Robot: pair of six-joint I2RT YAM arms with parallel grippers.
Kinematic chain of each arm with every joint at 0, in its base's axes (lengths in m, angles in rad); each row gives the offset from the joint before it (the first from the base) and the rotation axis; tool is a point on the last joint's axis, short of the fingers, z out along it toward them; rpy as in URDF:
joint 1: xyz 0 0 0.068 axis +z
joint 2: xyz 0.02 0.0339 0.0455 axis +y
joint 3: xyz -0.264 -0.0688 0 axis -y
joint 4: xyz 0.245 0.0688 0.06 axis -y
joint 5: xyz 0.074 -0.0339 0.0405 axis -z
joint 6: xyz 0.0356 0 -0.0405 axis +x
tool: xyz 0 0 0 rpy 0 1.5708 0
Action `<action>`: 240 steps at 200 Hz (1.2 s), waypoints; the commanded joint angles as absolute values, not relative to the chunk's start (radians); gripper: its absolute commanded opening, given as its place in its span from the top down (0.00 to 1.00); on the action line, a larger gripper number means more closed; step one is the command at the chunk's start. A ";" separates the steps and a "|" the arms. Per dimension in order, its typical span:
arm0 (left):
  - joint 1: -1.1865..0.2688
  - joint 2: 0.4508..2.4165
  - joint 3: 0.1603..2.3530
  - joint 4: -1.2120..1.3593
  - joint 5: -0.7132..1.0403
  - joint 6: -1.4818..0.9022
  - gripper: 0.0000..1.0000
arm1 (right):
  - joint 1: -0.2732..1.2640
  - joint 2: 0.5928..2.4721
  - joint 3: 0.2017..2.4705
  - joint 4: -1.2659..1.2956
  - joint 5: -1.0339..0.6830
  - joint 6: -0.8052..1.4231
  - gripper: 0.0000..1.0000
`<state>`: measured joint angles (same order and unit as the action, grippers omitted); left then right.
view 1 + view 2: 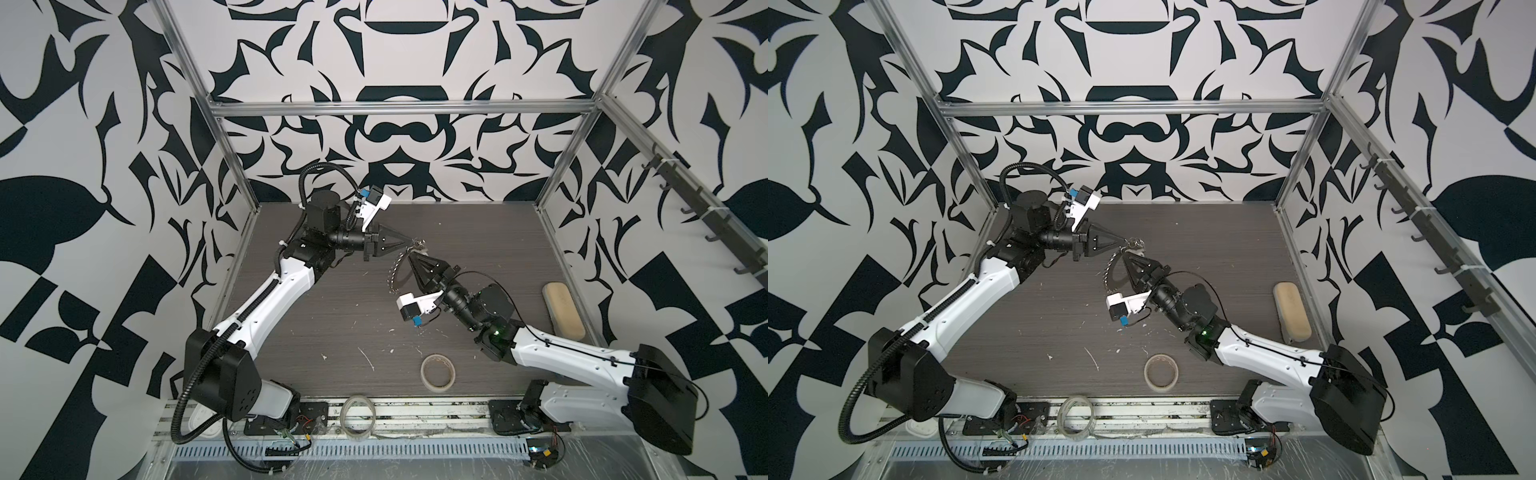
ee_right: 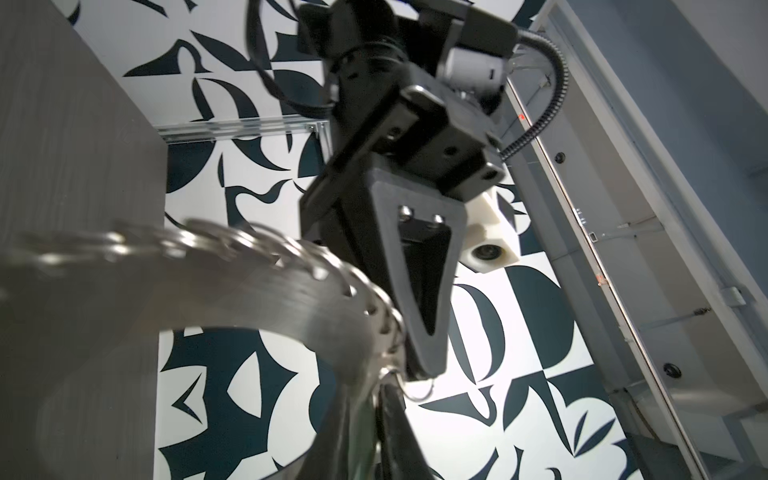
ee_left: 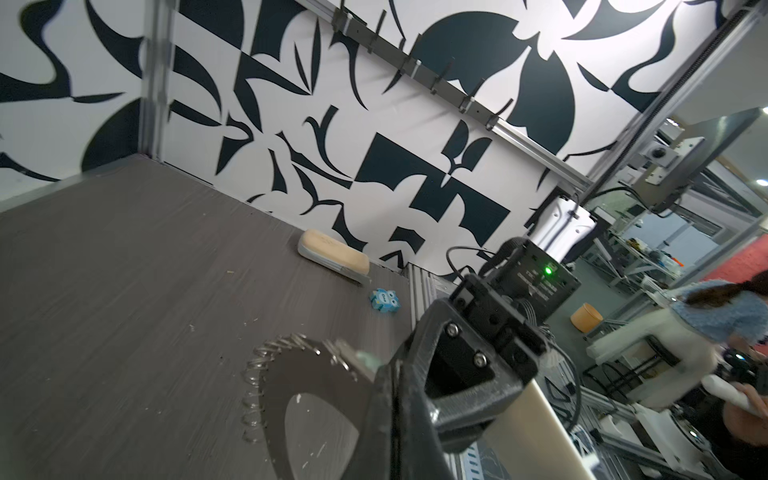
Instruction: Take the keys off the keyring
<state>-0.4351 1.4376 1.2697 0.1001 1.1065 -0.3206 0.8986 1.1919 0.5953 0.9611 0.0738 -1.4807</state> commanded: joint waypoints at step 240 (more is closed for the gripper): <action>-0.436 1.403 1.278 0.118 1.013 -0.316 1.00 | 0.781 1.093 0.821 0.514 -0.099 -0.375 0.63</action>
